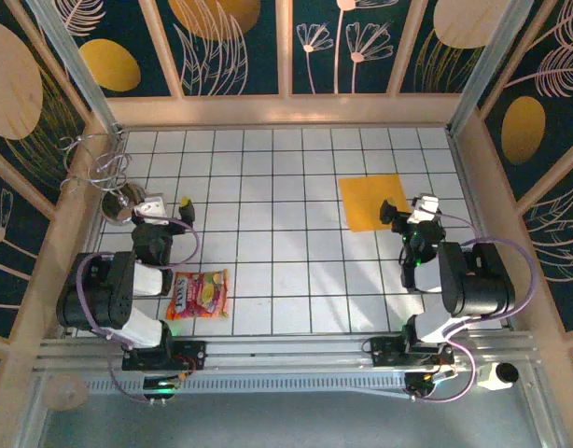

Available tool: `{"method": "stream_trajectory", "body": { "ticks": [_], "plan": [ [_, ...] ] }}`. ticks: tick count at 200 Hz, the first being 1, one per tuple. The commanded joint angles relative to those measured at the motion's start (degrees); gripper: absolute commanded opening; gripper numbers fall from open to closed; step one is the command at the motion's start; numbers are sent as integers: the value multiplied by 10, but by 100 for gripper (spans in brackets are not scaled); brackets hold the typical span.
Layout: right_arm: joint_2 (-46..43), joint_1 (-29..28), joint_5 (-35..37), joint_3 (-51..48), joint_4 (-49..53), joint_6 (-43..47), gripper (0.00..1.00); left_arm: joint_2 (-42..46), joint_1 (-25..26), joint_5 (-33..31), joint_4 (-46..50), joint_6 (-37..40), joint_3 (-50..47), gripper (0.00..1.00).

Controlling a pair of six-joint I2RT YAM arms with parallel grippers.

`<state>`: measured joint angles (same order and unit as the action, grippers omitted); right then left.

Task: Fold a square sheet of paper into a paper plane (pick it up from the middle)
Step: Move the square sheet of paper to the center of the table.

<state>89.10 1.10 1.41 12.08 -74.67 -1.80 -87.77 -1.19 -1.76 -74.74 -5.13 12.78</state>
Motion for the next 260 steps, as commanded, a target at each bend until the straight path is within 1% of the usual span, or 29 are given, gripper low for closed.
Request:
{"method": "stream_trajectory", "body": {
  "ticks": [1, 127, 139, 158, 169, 180, 200, 212, 224, 233, 248, 260],
  "plan": [
    [3, 4, -2, 5, -10, 7, 99, -1, -2, 2, -12, 2, 1, 99],
    [3, 5, -3, 5, -9, 6, 99, 0, -2, 3, -13, 3, 0, 99],
    [3, 5, -3, 4, -12, 7, 99, 0, -2, 0, -19, 1, -5, 99],
    [-25, 0, 0, -2, -4, 12, 99, 13, -2, -22, -67, -7, -32, 99],
    [-61, -3, 10, 2, 33, 14, 99, 41, -3, -41, -70, -14, -48, 99],
    [-100, -7, 30, 14, 86, 13, 99, 78, -3, -64, -44, -21, -51, 99],
    [-159, -15, 64, 63, 211, -11, 99, 153, -3, -80, 69, -27, -23, 99],
    [-174, -18, 72, 115, 308, -52, 99, 188, -2, -93, 133, -60, 4, 99],
    [-168, -21, 70, 179, 424, -106, 99, 213, -3, -94, 181, -108, 26, 99],
    [-152, -25, 63, 227, 490, -135, 99, 226, -2, -87, 220, -144, 46, 99],
    [-115, -39, 55, 284, 558, -176, 99, 240, -3, -72, 281, -181, 79, 99],
    [-75, -46, 17, 323, 600, -203, 99, 243, -3, -73, 320, -217, 99, 99]
  ]
}}
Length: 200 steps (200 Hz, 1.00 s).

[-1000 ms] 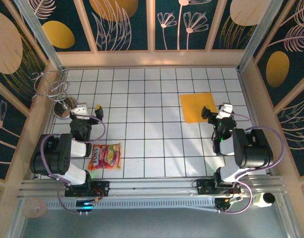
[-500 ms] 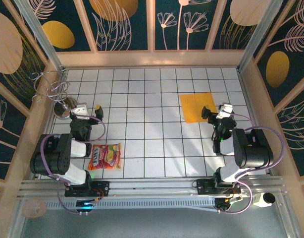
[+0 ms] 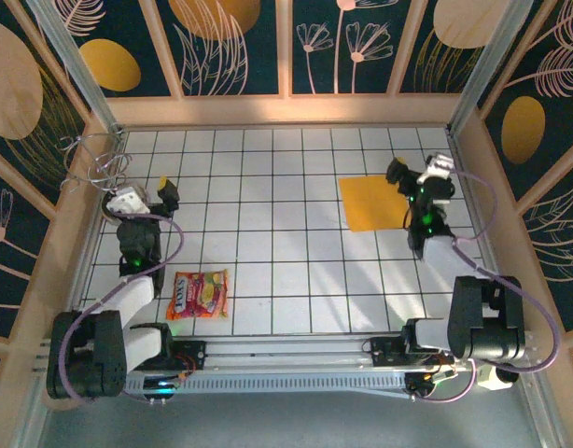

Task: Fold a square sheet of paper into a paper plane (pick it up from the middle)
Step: Move the square sheet of paper to the center of the table.

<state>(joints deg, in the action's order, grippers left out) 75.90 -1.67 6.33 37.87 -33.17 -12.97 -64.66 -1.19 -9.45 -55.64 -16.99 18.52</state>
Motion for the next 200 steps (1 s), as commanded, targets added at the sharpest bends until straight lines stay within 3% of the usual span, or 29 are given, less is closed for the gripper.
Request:
{"method": "stream_trajectory", "body": {
  "ticks": [1, 27, 48, 60, 119, 200],
  "plan": [
    [60, -19, -37, 69, 188, -93, 99, 13, -3, 4, 131, -102, 43, 99],
    [141, -37, -137, 142, 238, -122, 97, -2, -3, 71, 198, -143, 83, 99],
    [197, -42, -161, 187, 271, -149, 96, -29, -3, 50, 294, -160, 122, 99],
    [229, -41, -169, 213, 290, -158, 95, -45, -3, 78, 317, -146, 137, 99],
    [326, -30, -128, 297, 368, -162, 91, -89, -3, 204, 316, -171, 160, 97],
    [367, -25, -70, 318, 474, -178, 91, -133, -2, 292, 312, -233, 174, 89]
  ]
}}
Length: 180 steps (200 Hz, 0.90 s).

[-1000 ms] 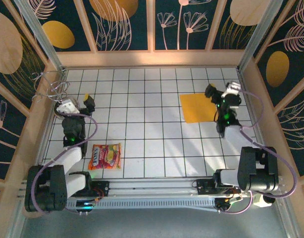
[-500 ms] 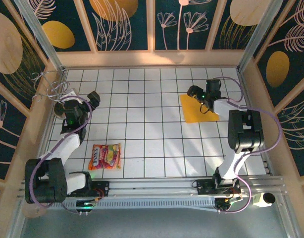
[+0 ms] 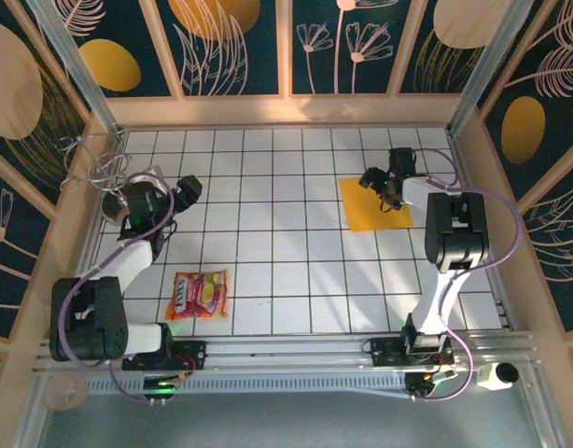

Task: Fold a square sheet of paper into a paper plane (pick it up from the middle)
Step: Move the square sheet of paper to the center of the table.

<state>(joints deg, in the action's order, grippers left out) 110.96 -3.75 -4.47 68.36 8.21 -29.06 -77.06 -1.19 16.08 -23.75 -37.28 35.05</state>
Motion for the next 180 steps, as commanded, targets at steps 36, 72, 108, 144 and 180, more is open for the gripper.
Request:
{"method": "stream_trajectory", "body": {
  "ticks": [36, 72, 108, 144, 180],
  "plan": [
    [11, -30, 51, -13, 89, -65, 91, -14, -1, 41, -10, -43, 4, 89],
    [-9, -110, 62, -39, 93, -162, 90, -27, 6, 52, 0, -55, 6, 87],
    [-9, -253, 102, -28, 67, -268, 88, -49, 30, 55, 11, -72, 15, 84],
    [-19, -306, 43, -7, 9, -282, 79, -75, 62, 57, 33, -84, 39, 82],
    [-63, -279, -34, 19, 37, -100, 77, -84, 86, 76, 35, -114, 39, 80]
  ]
}}
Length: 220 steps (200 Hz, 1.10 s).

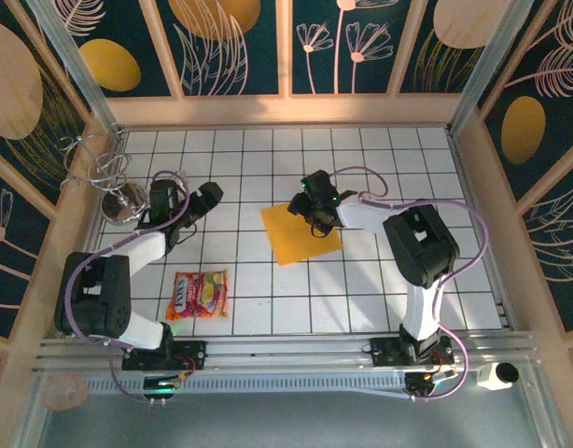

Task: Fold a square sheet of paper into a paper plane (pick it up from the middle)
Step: Move the square sheet of paper to the center of the table.

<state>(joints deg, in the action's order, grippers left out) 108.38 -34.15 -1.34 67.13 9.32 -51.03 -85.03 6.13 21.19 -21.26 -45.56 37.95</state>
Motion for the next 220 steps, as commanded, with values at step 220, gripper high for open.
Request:
{"method": "stream_trajectory", "body": {
  "ticks": [220],
  "plan": [
    [28, -8, -68, -10, 94, -66, 55, -33, 151, 30, 29, -96, -1, 74]
  ]
}}
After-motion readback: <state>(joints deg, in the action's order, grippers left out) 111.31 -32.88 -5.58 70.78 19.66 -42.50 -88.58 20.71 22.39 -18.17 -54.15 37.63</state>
